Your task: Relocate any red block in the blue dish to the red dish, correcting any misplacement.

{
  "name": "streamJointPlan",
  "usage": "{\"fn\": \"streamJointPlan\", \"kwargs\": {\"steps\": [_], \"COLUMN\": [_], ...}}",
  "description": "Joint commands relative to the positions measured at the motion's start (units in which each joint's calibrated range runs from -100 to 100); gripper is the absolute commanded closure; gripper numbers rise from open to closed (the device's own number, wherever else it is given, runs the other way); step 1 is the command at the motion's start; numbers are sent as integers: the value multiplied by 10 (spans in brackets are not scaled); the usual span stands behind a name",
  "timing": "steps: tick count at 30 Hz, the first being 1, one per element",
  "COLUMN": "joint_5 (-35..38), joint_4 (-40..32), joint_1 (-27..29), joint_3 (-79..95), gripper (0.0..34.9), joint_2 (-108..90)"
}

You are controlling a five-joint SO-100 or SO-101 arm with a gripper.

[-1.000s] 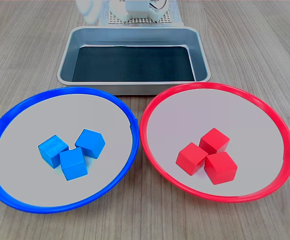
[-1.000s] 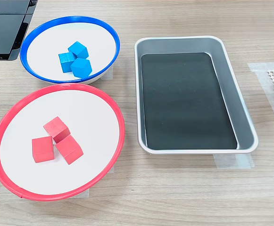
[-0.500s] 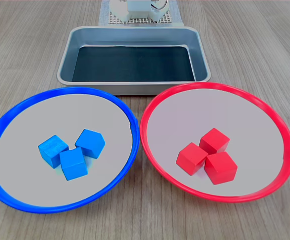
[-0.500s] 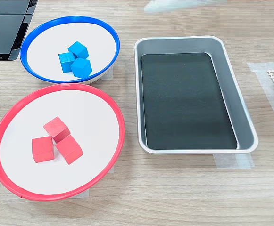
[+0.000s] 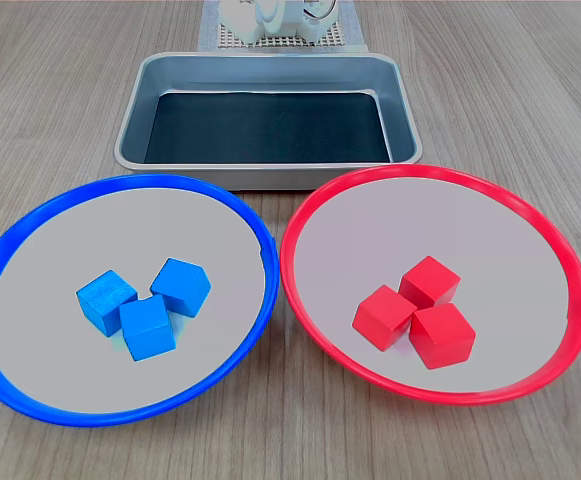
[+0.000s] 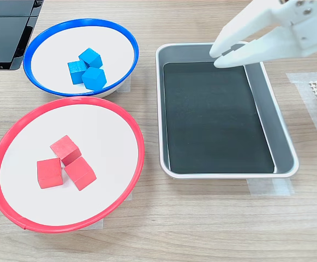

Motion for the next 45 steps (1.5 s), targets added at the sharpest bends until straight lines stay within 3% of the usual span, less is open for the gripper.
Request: {"fn": "streamJointPlan", "kwargs": {"steps": [1, 12, 45], "joint_5": [-2, -3, -8], "joint_4": [18, 58, 54], "joint_1": [0, 6, 6], "joint_3": [17, 71, 129], "gripper": [346, 346, 346], "joint_2": [-36, -86, -86]}}
